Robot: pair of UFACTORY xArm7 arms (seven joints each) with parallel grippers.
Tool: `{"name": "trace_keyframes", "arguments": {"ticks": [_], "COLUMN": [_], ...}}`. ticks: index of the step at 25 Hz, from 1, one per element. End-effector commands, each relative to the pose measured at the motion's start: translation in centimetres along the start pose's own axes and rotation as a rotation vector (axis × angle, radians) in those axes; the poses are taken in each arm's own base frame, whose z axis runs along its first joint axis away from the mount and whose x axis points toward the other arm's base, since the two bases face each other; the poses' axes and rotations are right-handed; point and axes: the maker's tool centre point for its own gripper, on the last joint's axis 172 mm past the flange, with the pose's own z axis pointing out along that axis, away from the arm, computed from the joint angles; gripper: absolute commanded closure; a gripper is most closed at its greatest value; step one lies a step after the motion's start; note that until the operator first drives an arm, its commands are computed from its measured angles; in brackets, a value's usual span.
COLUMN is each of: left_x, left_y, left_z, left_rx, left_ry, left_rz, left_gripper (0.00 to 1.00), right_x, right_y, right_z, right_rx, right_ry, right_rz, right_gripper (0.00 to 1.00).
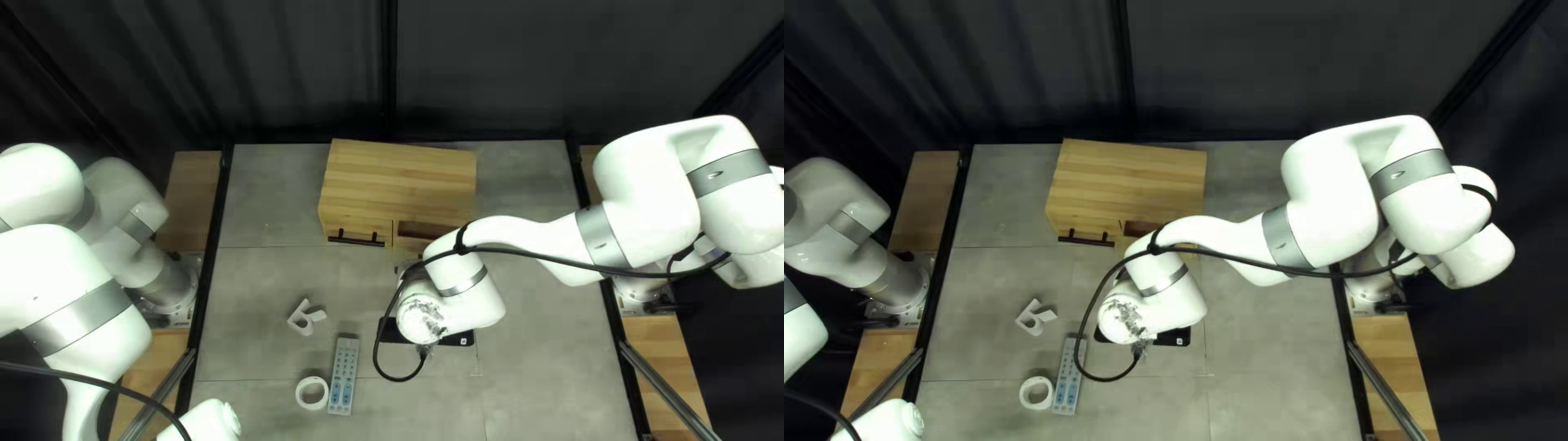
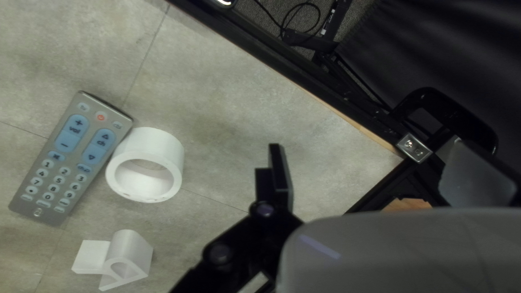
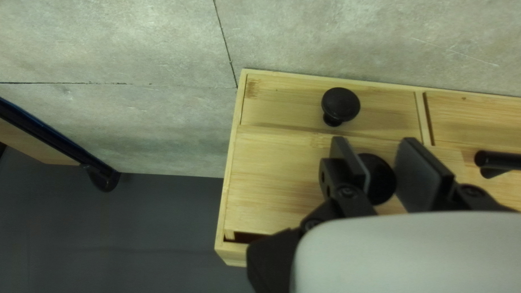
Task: Open drawers and place objects into drawer and close
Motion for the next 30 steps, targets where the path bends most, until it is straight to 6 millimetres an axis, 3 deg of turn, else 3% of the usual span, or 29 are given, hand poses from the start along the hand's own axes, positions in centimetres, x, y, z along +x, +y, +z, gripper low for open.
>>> {"name": "trace_keyframes", "arguments": {"ticks": [1,8,10,11,12,16,19,25,30], "left_x": [0.0,0.0,0.0,0.0,0.0,0.0,0.0,0.0,0.0], "left_y": [0.0,0.0,0.0,0.0,0.0,0.0,0.0,0.0,0.0], "left_z": [0.0,0.0,0.0,0.0,0.0,0.0,0.0,0.0,0.0], "left_rx": [0.000,0.000,0.000,0.000,0.000,0.000,0.000,0.000,0.000], "left_ry": [0.000,0.000,0.000,0.000,0.000,0.000,0.000,0.000,0.000], "left_rz": [0.000,0.000,0.000,0.000,0.000,0.000,0.000,0.000,0.000], "left_gripper": [0.00,0.00,0.00,0.00,0.00,0.00,0.00,0.00,0.00], "right_x": [0.2,0.4,0.3,0.2,0.2,0.3,-0.2,-2.9,-5.0], "right_y": [0.2,0.5,0.5,0.5,0.5,0.6,0.7,-0.4,-1.7], "right_z": [-0.3,-0.9,-1.1,-1.2,-1.3,-1.5,-2.8,-6.3,-7.1], "right_rx": [-0.002,-0.009,-0.011,-0.011,-0.011,-0.010,-0.006,0.037,0.093], "right_ry": [-0.001,0.000,0.000,0.000,0.001,0.010,0.021,0.047,0.050], "right_rz": [-0.004,-0.010,-0.010,-0.010,-0.010,-0.005,0.006,0.064,0.152], "right_gripper": [0.89,0.84,0.51,0.15,0.01,0.00,0.00,0.00,0.00]}}
